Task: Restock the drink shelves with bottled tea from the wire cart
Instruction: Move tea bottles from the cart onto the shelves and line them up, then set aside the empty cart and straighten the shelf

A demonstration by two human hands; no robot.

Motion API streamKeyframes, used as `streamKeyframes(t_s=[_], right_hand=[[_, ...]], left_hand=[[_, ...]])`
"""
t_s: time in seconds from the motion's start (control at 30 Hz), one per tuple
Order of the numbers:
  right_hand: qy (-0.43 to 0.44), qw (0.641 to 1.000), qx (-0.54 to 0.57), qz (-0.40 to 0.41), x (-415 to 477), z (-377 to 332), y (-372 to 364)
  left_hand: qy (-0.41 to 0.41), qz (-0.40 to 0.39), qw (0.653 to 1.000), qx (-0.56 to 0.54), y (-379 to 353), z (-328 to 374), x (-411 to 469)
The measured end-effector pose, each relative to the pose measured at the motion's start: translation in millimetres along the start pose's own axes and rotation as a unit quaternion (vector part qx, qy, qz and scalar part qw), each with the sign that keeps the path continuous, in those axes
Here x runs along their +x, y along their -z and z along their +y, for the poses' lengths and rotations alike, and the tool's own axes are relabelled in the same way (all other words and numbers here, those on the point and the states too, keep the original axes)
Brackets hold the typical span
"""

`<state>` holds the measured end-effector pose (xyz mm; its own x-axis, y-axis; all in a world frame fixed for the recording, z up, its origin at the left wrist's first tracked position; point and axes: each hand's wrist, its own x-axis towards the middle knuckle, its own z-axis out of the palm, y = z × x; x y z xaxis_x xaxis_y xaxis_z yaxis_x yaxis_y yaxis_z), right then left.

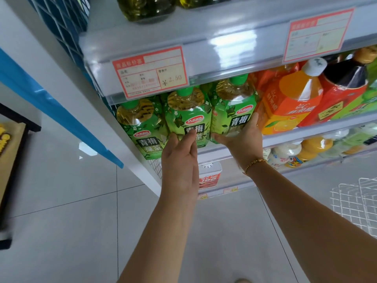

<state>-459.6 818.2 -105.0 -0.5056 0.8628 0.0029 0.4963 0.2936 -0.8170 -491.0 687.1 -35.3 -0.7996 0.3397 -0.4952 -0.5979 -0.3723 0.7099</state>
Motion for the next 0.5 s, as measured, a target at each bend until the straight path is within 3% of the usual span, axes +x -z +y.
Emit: streamKeyframes(t_s=[0.27, 0.37, 0.5], right_hand=[[-0.047, 0.996, 0.019, -0.073, -11, -9, 16], [-0.046, 0.993, -0.051, -0.096, -31, -14, 40], [-0.051, 0.991, -0.104, -0.071, -70, -36, 104]], left_hand=[[-0.023, -0.042, 0.985, 0.163, 11, 3, -5], [-0.023, -0.057, 0.958, 0.281, 15, 5, -23], [-0.025, -0.086, 0.913, 0.398, 13, 12, -75]])
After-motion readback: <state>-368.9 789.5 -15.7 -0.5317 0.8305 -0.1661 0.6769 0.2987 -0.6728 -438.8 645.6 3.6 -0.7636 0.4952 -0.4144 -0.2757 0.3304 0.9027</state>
